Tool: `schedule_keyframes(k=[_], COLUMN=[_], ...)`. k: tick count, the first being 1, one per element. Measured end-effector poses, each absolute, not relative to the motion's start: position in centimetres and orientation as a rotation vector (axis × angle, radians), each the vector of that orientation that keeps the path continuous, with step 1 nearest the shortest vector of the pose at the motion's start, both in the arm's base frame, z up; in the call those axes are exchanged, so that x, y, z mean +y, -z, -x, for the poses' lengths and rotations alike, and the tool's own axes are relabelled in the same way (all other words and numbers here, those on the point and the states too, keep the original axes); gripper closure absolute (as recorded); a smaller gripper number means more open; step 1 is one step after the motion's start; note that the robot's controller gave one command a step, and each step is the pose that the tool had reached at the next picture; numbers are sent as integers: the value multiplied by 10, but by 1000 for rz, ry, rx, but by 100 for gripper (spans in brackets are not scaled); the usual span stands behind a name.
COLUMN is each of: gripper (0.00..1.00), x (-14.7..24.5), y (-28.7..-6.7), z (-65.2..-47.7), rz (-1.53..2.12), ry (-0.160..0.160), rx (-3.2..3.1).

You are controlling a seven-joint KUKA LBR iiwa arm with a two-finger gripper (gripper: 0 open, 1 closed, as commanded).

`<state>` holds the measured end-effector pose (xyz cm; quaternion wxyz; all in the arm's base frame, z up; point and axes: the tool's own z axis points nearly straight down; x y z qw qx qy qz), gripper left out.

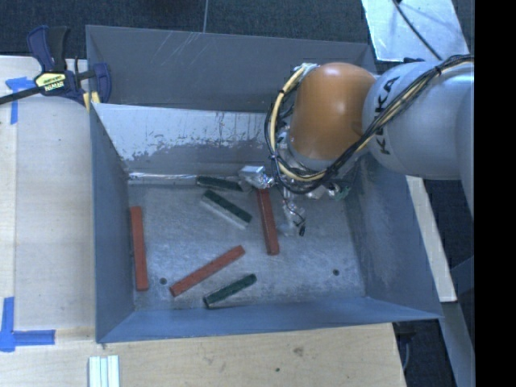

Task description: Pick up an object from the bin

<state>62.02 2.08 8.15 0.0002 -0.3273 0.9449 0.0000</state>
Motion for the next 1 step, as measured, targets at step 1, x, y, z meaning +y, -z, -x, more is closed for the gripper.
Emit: schedule_keyframes(k=[1], gripper=[100], x=[20], y=[-82], z=[-620], rz=[1022], ry=[-2], rx=[2970])
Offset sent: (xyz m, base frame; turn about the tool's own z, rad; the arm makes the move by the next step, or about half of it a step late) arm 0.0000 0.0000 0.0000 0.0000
